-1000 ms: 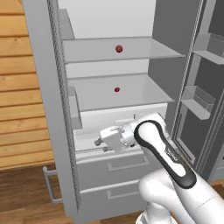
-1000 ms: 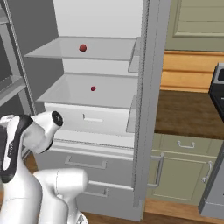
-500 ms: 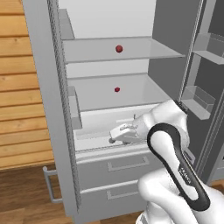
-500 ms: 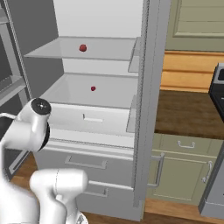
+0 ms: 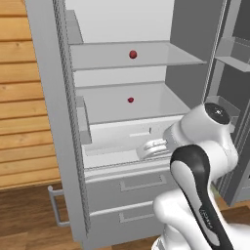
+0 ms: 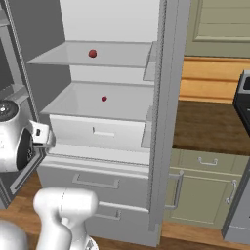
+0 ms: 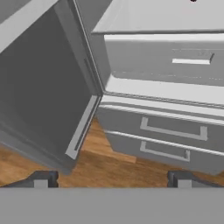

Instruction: Take the strawberry from the fridge and place it on top of the pancake, located on the dining counter.

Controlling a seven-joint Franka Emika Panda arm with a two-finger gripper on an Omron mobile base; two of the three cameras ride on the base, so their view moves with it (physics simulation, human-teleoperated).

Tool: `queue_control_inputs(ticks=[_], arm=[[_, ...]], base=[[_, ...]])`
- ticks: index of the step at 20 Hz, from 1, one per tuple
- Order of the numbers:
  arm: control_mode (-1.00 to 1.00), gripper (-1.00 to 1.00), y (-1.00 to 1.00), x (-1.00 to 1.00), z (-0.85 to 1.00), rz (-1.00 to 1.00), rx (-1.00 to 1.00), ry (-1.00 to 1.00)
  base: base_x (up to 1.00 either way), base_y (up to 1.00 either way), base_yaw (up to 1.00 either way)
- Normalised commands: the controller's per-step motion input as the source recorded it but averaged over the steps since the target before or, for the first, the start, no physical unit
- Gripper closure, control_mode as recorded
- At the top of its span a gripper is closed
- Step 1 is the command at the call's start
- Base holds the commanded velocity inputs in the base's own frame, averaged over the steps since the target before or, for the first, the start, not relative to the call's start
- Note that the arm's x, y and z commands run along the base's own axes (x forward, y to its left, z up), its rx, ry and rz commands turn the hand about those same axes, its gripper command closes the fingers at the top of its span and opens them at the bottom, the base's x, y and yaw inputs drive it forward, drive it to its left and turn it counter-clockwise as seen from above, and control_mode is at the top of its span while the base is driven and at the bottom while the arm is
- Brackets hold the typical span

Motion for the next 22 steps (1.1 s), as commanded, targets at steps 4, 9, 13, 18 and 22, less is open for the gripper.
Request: queue_control_inputs(ticks=[4, 9, 13, 18, 22], arm=[[-1.00, -1.00, -0.60, -0.31, 0.00, -0.25, -0.16, -0.15], [-1.00, -1.00, -0.49, -0.14, -0.17, -0.23, -0.08, -0.02], [-1.00, -1.00, -0.31, -0.03, -0.36, -0.10, -0.02, 0.00], [-1.00, -1.00, -0.02, 0.01, -0.16, -0.01, 0.00, 0.00], [-1.00, -1.00, 0.00, 0.01, -0.06, 0.00, 0.00, 0.00]], base=[[0.00, 0.00, 0.00], [0.00, 0.00, 0.00], [0.00, 0.00, 0.00], [0.00, 0.00, 0.00], [0.00, 0.00, 0.00]])
